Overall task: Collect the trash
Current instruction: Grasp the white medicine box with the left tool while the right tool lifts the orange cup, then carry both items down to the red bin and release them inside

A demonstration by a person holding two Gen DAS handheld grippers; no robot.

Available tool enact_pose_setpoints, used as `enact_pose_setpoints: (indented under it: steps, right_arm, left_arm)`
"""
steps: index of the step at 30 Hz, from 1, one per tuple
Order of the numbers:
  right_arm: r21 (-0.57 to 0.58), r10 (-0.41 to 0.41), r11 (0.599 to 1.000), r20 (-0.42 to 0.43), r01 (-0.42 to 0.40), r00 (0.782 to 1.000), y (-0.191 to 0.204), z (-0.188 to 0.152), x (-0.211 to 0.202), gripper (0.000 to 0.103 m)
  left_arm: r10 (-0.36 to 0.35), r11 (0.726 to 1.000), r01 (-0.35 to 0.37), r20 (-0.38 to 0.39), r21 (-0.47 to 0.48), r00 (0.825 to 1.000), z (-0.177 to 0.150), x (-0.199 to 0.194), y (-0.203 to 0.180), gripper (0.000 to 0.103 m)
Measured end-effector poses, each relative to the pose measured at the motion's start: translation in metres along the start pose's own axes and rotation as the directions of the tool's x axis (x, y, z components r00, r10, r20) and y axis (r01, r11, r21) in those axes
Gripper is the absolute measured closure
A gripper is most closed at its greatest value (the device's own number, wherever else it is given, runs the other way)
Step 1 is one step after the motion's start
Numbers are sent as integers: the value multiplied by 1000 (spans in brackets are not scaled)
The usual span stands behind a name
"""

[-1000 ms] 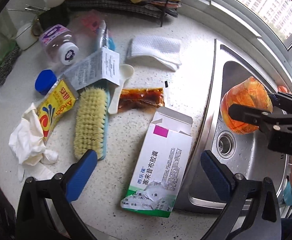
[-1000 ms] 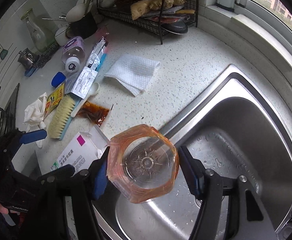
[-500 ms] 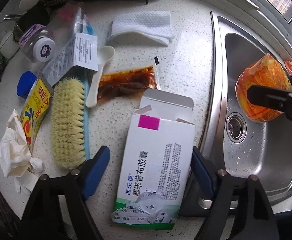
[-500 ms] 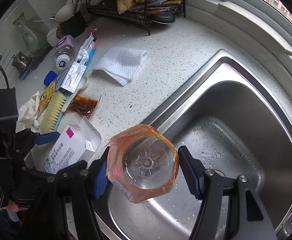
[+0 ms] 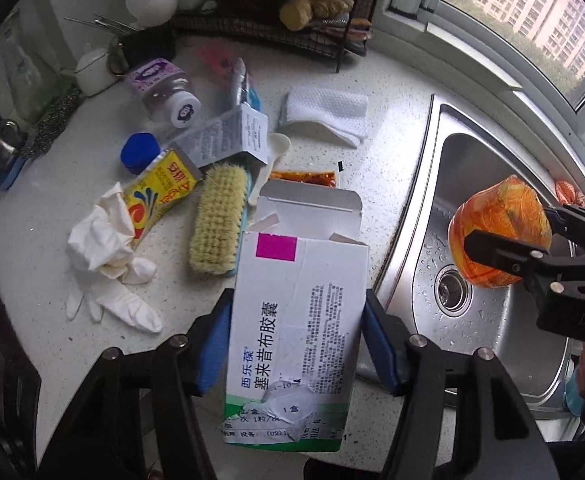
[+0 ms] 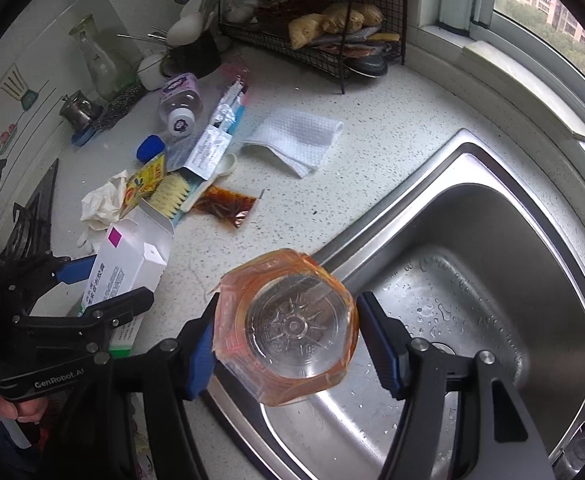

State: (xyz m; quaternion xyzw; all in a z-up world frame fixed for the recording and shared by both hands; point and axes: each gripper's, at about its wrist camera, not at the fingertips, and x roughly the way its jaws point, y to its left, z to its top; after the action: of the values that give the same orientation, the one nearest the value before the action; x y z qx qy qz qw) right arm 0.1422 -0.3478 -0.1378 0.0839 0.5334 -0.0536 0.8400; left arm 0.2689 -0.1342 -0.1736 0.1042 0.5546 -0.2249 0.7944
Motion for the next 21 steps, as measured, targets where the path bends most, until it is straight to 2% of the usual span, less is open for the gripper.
enact_pose_setpoints:
  steps: [5,11,21]
  right_arm:
    - [-61,43,997,44,-41,998,33,-8,-26,40]
    - [-138,106,986,89,-94,990,82,-32,-53,40]
    - [-274,176,951,92,-145,980,167,-88,-79,40]
  left_arm:
    - [38,998,-34,59,-56,998,-30,-53,22,45]
    - [98,989,-84,112,-125,989,-87,-103,39,45]
    - [170,954,-136,108,-266,980,-194,-157,75,45]
